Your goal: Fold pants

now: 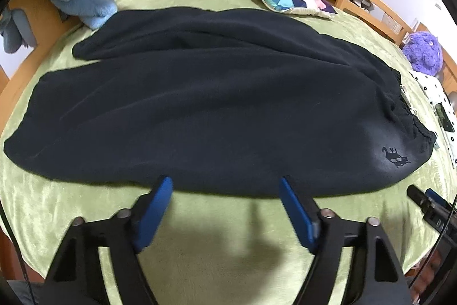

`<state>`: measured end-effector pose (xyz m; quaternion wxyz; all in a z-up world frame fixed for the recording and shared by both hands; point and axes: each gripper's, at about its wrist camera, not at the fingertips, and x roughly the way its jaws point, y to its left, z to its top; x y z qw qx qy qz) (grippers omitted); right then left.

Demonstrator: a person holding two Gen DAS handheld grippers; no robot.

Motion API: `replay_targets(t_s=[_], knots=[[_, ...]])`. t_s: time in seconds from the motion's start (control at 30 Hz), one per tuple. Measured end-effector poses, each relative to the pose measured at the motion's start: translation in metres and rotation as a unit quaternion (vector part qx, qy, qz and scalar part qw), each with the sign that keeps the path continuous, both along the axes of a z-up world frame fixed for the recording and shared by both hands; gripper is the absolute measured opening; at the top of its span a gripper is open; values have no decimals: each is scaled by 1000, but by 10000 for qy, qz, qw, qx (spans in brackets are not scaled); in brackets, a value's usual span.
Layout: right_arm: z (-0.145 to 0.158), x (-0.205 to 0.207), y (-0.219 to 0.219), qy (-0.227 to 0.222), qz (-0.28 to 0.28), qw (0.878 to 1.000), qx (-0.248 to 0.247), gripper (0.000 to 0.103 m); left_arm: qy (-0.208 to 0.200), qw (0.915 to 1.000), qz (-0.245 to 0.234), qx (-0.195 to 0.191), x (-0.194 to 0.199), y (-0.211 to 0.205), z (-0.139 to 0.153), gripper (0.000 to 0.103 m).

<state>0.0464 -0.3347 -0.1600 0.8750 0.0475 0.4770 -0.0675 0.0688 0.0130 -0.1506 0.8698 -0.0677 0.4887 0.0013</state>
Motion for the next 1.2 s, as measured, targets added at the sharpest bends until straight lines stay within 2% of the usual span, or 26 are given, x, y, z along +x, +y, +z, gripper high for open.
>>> replay_targets(t_s=[0.1,0.17,0.27,0.4,0.53,0.57,0.63,0.73,0.83,0.9,0.93,0.97,1.0,1.03,1.07,1.1,1.17,1.2], knots=[[2,3,-20,-126,-326,9993,89,82,-106,9998,-8,-147,-6,17,1,62],[1,5,-40,-125,-537,9971,522,80,-197,9997,41,-142,-12,29,1,63],[0,9,-63,-153,-878,9908,1019,79,-115,9992,206,-309,-19,56,-7,64],[-7,15,-78,-204,-1184,9851,1234,80,-40,9970,522,-565,-25,94,-19,64],[-27,25,-86,-155,-1307,9757,1752,80,153,9876,983,-1218,-19,132,-40,65],[-31,28,-89,-153,-1315,9733,1877,80,197,9824,1115,-1484,-15,142,-46,65],[-36,34,-90,-177,-1309,9688,2096,80,201,9756,1268,-1781,-9,153,-55,67],[-42,47,-87,-134,-1320,9692,2074,80,199,9683,1464,-2016,1,160,-66,69],[-51,62,-83,-94,-1311,9705,2021,80,126,9636,1666,-2089,11,162,-69,70],[-54,72,-82,-142,-1345,9721,1919,80,107,9566,1826,-2270,16,167,-72,68],[-54,77,-80,-200,-1345,9740,1814,76,65,9526,1910,-2366,18,171,-73,68],[-54,81,-79,-231,-1342,9759,1706,61,44,9497,1981,-2425,20,173,-73,64],[-54,85,-77,-240,-1311,9782,1590,48,52,9488,2043,-2409,23,174,-74,50],[-55,89,-76,-253,-1268,9791,1567,33,97,9494,2139,-2298,25,176,-74,40],[-56,91,-78,-274,-1234,9779,1666,21,141,9499,2213,-2204,26,179,-74,22],[-55,91,-79,-284,-1245,9751,1814,16,141,9488,2239,-2224,27,182,-73,11],[-47,87,-79,-340,-1161,9754,1843,12,47,9468,2135,-2408,25,188,-65,9],[-44,82,-79,-379,-1109,9766,1806,11,-35,9497,2085,-2336,24,188,-57,9]])
